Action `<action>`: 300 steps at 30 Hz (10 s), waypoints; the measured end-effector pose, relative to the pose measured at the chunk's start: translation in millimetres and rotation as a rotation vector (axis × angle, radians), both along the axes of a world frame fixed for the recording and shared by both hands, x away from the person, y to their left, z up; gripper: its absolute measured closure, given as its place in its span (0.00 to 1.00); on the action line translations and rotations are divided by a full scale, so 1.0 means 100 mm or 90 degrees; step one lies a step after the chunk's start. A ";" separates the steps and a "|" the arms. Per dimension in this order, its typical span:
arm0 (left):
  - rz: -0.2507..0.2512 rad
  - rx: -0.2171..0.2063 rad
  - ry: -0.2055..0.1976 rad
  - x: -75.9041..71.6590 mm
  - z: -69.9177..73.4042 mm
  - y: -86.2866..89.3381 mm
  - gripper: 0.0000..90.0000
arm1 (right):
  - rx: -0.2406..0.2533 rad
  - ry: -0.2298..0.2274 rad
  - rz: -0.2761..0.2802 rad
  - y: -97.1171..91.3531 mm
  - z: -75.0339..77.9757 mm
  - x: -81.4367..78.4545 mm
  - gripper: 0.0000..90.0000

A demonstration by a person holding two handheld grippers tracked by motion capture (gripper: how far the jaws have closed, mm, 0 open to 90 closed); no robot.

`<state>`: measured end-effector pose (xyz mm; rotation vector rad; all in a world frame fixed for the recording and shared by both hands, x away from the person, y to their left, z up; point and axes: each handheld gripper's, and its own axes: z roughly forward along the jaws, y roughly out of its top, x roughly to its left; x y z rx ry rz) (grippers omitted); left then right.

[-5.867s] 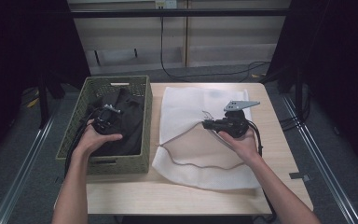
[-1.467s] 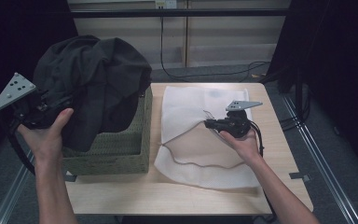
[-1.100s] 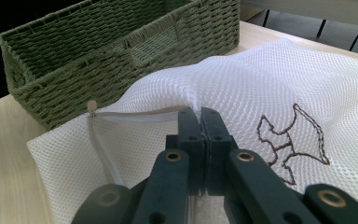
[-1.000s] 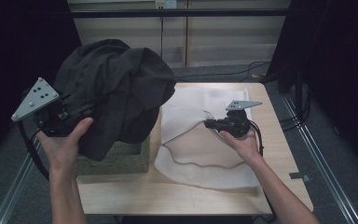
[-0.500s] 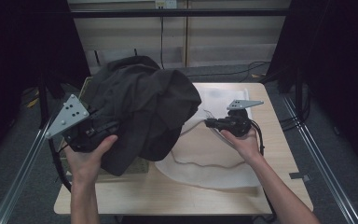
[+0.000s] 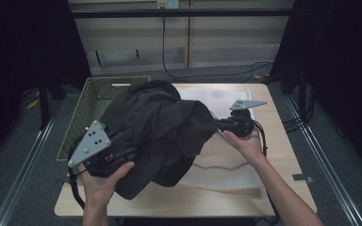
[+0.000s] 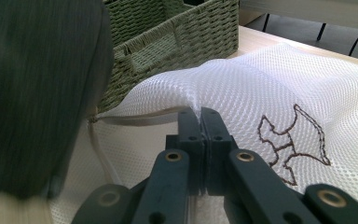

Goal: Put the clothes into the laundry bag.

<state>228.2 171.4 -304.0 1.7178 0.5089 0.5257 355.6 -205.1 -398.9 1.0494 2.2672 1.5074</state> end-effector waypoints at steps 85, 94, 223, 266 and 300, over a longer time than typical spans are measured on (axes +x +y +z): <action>-0.025 0.167 0.206 0.86 -1.66 -1.60 0.74 | 0.016 0.015 0.031 0.02 0.17 -0.10 0.98; -0.072 0.161 0.201 0.77 -1.66 -1.58 0.46 | 0.011 0.032 0.030 0.00 0.05 -0.05 0.98; -0.055 0.109 0.227 1.24 -1.52 -1.50 0.53 | 0.076 0.067 0.056 0.01 0.04 -0.33 0.98; -0.093 0.031 0.195 1.01 -1.12 -1.39 0.90 | 0.121 0.016 0.126 0.25 0.41 -0.53 0.98; -0.002 0.094 0.250 1.30 -1.63 -1.46 0.60 | 0.048 0.089 0.065 -0.18 -0.16 -0.56 0.98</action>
